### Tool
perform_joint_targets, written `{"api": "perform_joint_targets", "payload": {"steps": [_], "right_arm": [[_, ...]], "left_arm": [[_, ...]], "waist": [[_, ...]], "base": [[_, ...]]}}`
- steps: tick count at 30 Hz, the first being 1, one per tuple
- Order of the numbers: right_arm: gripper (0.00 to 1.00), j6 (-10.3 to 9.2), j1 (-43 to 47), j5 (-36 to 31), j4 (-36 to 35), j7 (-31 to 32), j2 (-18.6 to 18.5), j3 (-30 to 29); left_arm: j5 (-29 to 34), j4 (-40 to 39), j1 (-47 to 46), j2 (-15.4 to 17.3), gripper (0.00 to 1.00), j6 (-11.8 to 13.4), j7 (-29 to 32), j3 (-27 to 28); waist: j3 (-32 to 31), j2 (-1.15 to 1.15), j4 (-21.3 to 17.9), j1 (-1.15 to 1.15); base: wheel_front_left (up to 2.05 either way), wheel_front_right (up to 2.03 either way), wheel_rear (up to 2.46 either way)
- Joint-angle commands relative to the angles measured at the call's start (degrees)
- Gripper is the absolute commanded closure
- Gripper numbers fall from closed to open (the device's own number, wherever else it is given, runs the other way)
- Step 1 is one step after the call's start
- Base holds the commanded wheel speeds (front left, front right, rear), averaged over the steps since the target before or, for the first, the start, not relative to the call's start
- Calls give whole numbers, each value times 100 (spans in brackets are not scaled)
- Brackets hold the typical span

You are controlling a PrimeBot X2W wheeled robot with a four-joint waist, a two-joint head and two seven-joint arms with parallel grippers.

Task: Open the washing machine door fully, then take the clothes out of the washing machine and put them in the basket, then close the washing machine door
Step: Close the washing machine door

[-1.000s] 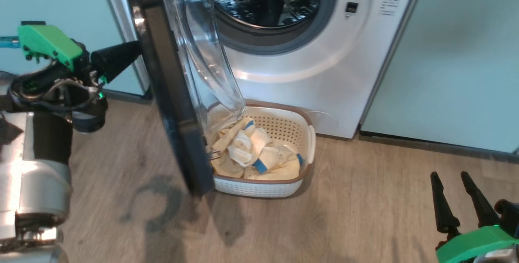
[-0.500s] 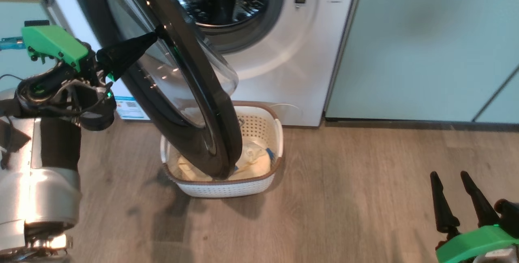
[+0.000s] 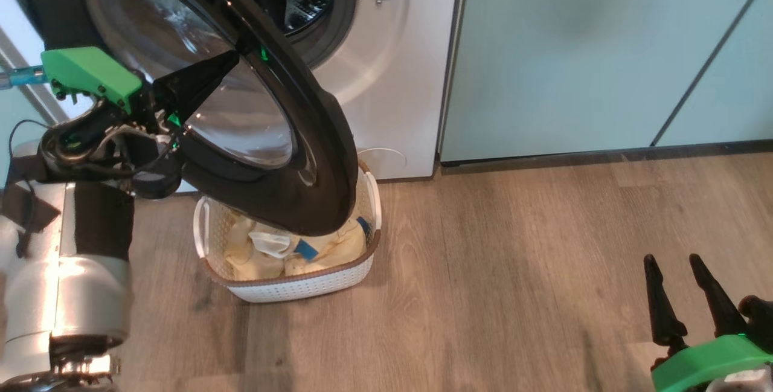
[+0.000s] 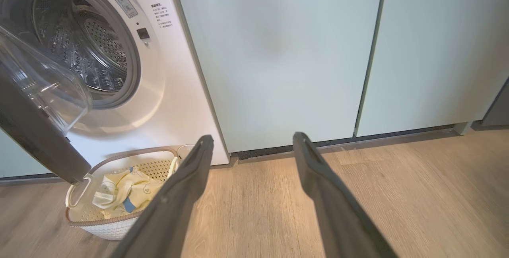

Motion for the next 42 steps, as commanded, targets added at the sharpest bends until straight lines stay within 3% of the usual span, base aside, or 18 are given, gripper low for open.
{"api": "perform_joint_targets", "payload": {"steps": [1, 8, 14, 16, 18, 20, 32, 42], "right_arm": [[0, 20, -292, 25, -173, -55, -160, 76], [0, 20, -296, 27, -182, -55, -168, 50], [0, 20, -270, 1, -189, -55, -138, -17], [0, 20, -261, -1, -182, -55, -136, -15], [0, 20, -254, 1, -172, -55, -138, -30], [0, 20, -250, 5, -166, -55, -138, -49], [0, 20, -142, -11, -183, -55, -98, -113], [0, 20, -91, -9, -213, -55, -89, -175]], "left_arm": [[8, -174, -238, 192, 100, -49, -44, 197], [12, -27, -306, 151, 100, -170, -136, 210], [121, 82, -268, 117, 100, -368, -254, 140], [220, 114, -222, 129, 65, -466, -333, 88], [352, 148, -150, 162, 41, -576, -387, 1], [503, 172, -58, 219, 0, -691, -495, -62], [1487, 32, 739, 637, 0, -1179, -1517, -446], [1931, -863, 1850, 1222, 0, -1223, -3090, -1378]], "waist": [[7, 0, -50, 0], [18, 0, -103, 0], [-4, 0, 75, 0], [-27, 0, 152, 0], [-60, 0, 232, 0], [-100, 0, 304, 0], [-283, 0, 670, 0], [-357, 0, 817, 0]], "base": [[0, 0, 0], [0, 0, 0], [0, 0, 0], [0, 0, 0], [0, 0, 0], [0, 0, 0], [0, 0, 0], [0, 0, 0]]}}
